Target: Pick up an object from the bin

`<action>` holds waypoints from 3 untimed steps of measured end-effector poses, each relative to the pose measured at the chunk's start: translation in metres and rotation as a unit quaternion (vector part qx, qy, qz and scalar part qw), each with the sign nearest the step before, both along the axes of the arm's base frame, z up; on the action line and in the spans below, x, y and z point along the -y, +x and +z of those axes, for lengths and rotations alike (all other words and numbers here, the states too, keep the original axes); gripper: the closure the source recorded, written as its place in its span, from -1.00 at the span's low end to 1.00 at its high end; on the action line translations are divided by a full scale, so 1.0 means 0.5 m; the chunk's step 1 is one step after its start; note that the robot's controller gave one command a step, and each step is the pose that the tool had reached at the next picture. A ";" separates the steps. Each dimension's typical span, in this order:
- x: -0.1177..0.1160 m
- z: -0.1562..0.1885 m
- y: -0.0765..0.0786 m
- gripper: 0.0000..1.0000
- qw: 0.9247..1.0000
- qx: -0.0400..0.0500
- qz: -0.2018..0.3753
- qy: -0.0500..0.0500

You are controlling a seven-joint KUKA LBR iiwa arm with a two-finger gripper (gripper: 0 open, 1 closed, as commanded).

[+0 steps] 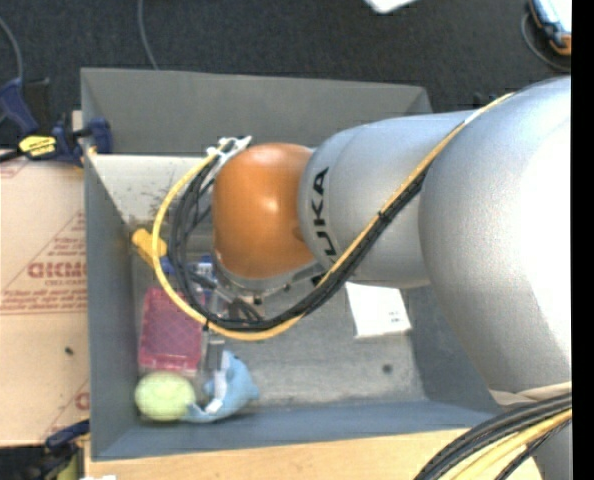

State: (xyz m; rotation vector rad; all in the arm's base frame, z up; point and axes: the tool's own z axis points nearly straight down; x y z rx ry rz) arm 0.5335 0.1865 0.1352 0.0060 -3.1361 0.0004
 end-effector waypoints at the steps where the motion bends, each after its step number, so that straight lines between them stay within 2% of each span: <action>1: 0.002 0.009 0.005 -1.00 1.000 0.004 -0.003 0.001; 2: 0.108 -0.126 0.188 -1.00 0.999 0.003 0.049 0.000; 3: 0.098 -0.068 0.158 -1.00 0.992 0.004 -0.129 0.001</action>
Offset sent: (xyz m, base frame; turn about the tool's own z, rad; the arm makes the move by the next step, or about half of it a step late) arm 0.0916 -0.0522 -0.0652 -0.0999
